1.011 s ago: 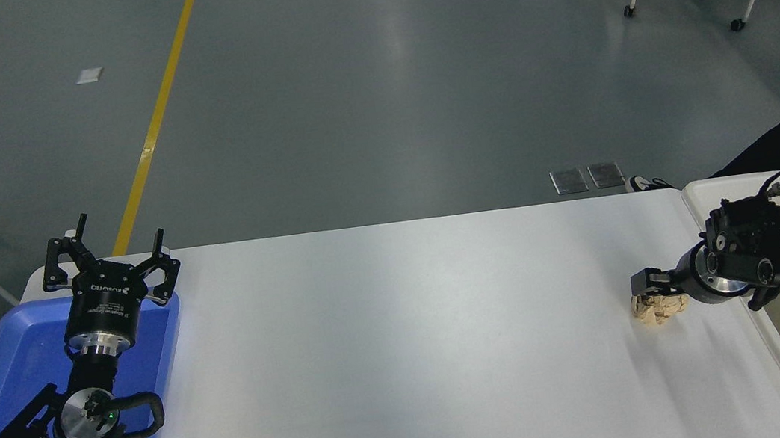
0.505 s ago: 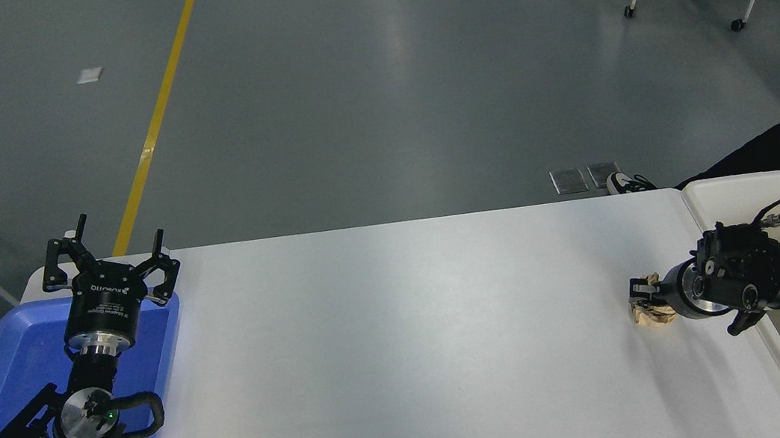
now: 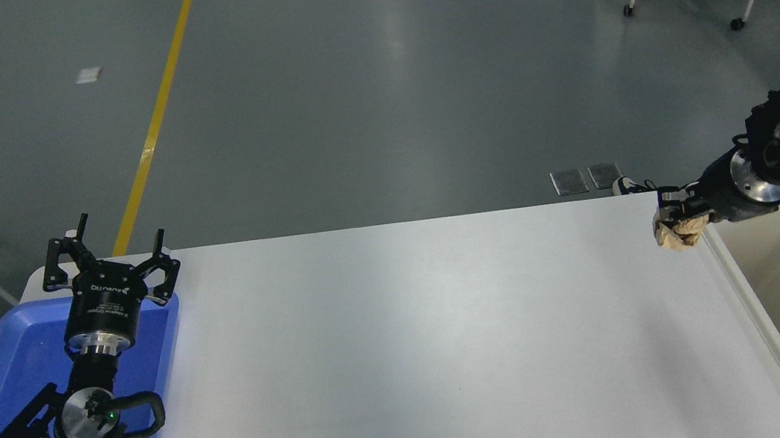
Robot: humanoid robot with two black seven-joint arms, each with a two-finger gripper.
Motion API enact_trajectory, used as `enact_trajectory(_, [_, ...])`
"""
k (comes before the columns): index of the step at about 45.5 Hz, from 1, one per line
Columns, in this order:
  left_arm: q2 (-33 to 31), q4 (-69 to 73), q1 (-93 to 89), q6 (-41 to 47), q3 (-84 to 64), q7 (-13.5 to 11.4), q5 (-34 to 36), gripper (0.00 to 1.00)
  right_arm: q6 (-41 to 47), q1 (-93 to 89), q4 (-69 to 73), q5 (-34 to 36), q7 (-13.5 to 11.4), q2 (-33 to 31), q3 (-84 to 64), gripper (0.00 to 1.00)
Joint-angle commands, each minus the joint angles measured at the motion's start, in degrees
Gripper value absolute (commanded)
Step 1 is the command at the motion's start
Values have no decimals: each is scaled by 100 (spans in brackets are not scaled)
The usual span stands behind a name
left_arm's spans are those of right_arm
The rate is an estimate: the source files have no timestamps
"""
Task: Pick up paper ball place in dustbin
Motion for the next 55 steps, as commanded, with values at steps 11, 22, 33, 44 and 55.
enact_trajectory(11, [0, 0, 2, 1, 0, 2, -1, 100, 1344, 2679, 1413, 57, 66, -310, -466, 0])
enact_trajectory(22, [0, 0, 2, 1, 0, 2, -1, 100, 1344, 2644, 1431, -425, 22, -407, -773, 0])
enact_trajectory(33, [0, 0, 2, 1, 0, 2, -1, 100, 1344, 2460, 1080, -1831, 66, -1584, -1178, 0])
enact_trajectory(44, [0, 0, 2, 1, 0, 2, -1, 100, 1344, 827, -580, -2869, 391, -2710, -511, 0])
enact_trajectory(55, [0, 0, 2, 1, 0, -7, -1, 100, -791, -2222, -2154, -2773, 646, -2429, 359, 0])
